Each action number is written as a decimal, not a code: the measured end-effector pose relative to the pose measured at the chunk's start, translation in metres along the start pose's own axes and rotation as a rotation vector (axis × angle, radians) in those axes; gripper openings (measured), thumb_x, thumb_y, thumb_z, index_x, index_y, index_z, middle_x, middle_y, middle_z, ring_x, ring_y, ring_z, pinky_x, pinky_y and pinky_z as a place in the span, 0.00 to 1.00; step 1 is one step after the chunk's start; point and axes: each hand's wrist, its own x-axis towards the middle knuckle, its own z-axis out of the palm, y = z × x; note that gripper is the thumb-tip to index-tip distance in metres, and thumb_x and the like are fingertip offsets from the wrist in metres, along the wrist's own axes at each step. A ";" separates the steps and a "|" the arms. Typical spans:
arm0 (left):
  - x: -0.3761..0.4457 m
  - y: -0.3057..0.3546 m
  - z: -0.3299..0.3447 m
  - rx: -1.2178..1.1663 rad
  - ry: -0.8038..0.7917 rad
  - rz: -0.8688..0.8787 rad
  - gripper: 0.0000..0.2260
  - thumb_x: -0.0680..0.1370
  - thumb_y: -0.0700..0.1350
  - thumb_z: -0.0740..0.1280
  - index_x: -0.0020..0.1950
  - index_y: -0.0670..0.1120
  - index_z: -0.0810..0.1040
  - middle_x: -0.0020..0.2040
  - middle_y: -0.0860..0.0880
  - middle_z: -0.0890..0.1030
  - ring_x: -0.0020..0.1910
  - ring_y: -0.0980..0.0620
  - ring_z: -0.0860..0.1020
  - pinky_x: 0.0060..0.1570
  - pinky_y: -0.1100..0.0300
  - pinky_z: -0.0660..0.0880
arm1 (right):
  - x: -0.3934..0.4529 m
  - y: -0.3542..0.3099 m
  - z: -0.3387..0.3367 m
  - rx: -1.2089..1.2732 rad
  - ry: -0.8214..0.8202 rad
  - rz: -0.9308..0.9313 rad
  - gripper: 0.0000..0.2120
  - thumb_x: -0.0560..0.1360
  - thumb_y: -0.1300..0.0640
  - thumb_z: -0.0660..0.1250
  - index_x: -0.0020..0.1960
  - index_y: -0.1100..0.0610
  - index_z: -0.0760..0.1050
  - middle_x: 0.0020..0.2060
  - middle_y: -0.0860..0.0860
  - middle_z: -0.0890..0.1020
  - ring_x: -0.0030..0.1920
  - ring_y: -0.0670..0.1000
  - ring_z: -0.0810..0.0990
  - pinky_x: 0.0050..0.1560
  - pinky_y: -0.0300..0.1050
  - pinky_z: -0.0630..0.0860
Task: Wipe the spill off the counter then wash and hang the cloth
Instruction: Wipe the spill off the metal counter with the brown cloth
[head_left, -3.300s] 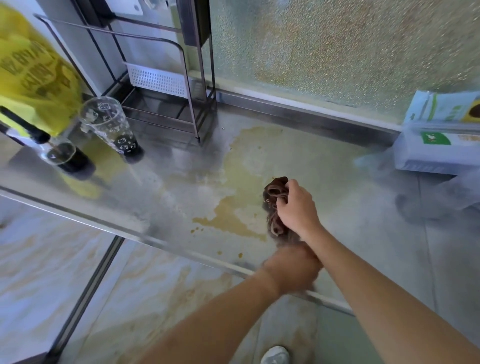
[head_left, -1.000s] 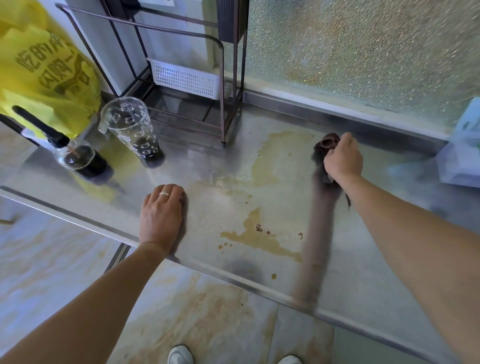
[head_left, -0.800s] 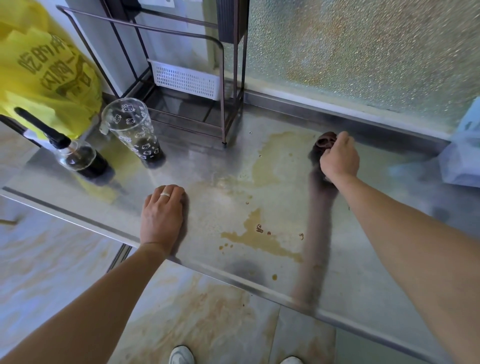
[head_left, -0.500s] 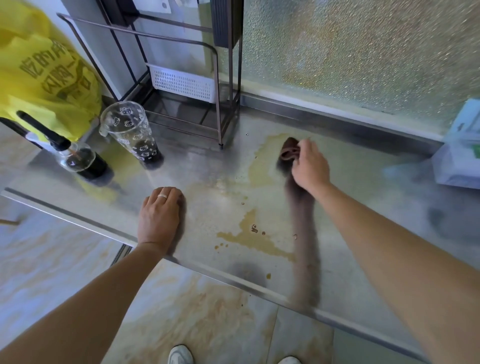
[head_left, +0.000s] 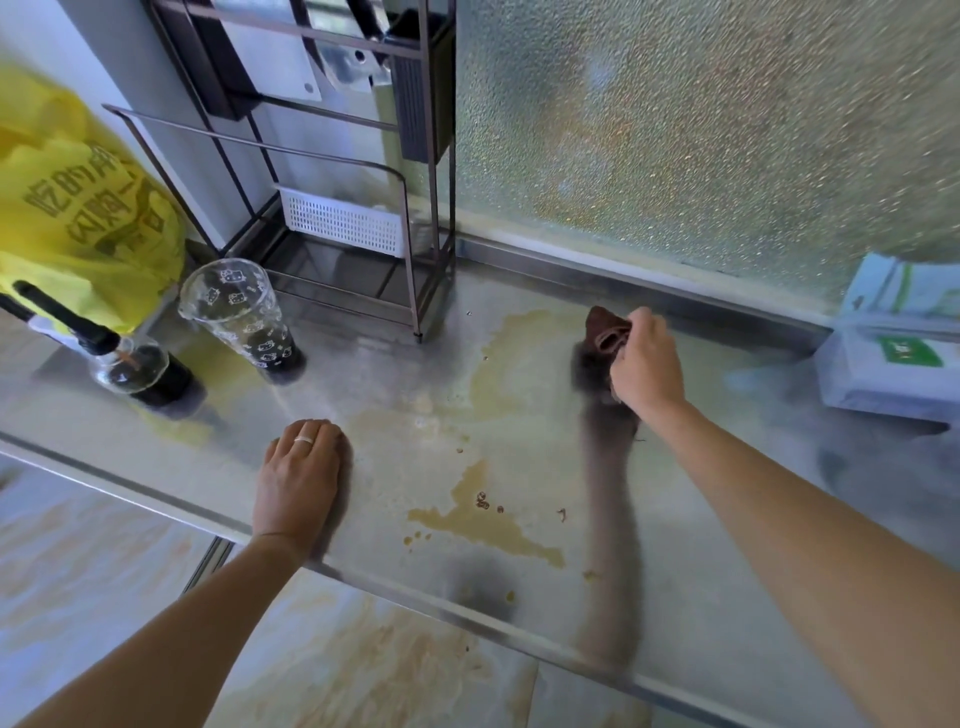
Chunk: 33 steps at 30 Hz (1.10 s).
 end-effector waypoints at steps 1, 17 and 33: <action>0.001 0.001 -0.001 -0.001 -0.001 0.002 0.07 0.79 0.44 0.60 0.47 0.44 0.77 0.49 0.44 0.81 0.53 0.40 0.76 0.51 0.48 0.72 | 0.006 0.001 0.004 -0.005 -0.015 0.046 0.15 0.75 0.69 0.60 0.61 0.65 0.68 0.59 0.65 0.73 0.57 0.69 0.73 0.52 0.62 0.73; 0.034 -0.002 -0.014 -0.017 -0.153 0.007 0.06 0.76 0.40 0.65 0.40 0.41 0.78 0.38 0.43 0.80 0.43 0.40 0.78 0.37 0.48 0.78 | 0.051 -0.052 0.050 0.077 -0.018 0.175 0.16 0.75 0.66 0.62 0.63 0.62 0.71 0.62 0.63 0.75 0.63 0.67 0.73 0.66 0.55 0.65; 0.031 0.016 -0.031 -0.051 -0.212 -0.097 0.05 0.78 0.39 0.68 0.42 0.43 0.78 0.40 0.45 0.80 0.44 0.43 0.78 0.37 0.50 0.79 | -0.031 -0.085 0.037 0.159 -0.312 -0.158 0.19 0.72 0.65 0.66 0.59 0.49 0.77 0.55 0.50 0.81 0.56 0.59 0.77 0.51 0.48 0.73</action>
